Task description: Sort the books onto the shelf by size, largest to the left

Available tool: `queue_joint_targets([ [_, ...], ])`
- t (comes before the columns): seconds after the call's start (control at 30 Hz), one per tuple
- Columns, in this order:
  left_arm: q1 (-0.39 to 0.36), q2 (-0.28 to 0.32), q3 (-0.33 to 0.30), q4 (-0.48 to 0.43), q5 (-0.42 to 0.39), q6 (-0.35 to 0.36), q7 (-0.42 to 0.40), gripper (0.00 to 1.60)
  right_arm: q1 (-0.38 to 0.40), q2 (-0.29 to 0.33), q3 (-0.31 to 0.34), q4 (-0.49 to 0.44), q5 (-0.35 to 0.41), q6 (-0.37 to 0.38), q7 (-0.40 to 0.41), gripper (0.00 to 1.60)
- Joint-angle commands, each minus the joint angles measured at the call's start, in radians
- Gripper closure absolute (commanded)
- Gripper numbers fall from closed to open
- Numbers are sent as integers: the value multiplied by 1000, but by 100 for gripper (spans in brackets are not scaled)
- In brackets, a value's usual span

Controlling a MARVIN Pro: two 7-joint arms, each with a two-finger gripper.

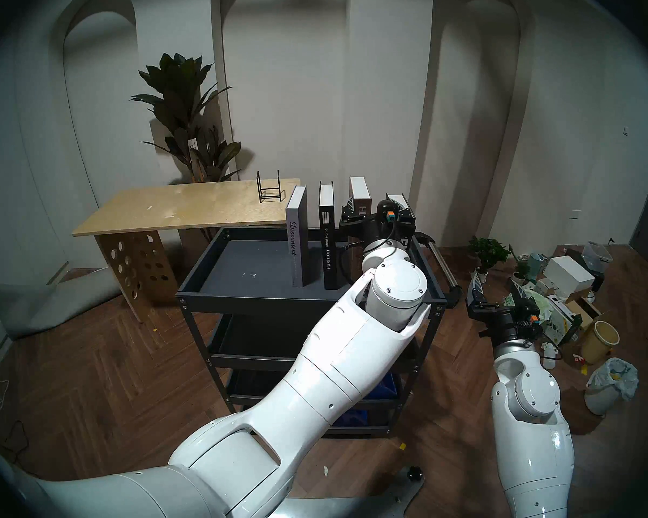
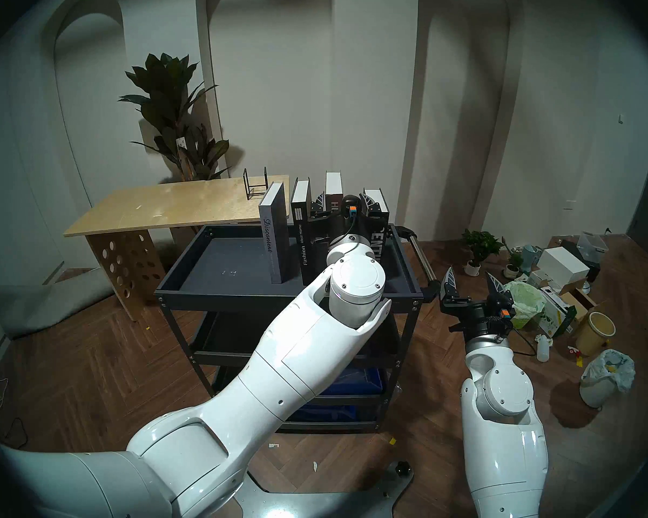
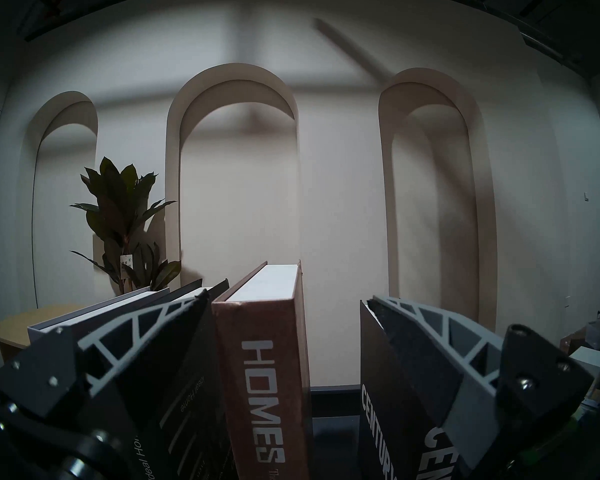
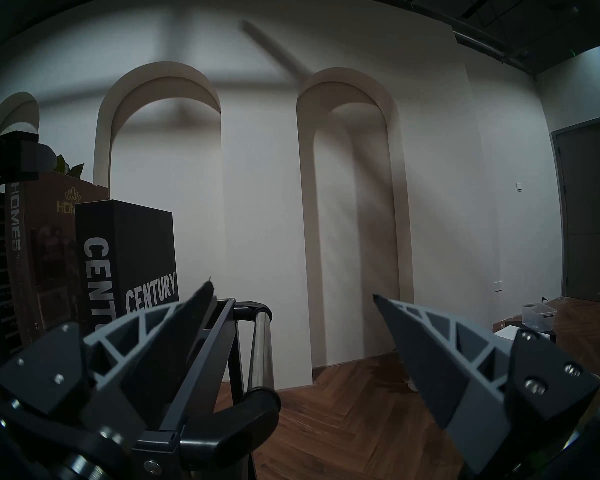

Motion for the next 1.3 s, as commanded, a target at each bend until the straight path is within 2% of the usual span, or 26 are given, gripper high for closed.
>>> queue_joint_targets([
  [0.0, -39, -6, -6, 18, 3, -25, -15, 0, 6, 2, -4, -24, -7, 4, -3, 0],
  [1.2, -48, -4, -51, 98, -5, -65, -105, 0, -10, -12, -36, -42, -63, 1, -71, 0],
  [1.27, -50, -5, -54, 107, -5, -68, -109, 4, -11, -13, -38, -43, -66, 1, -73, 0],
])
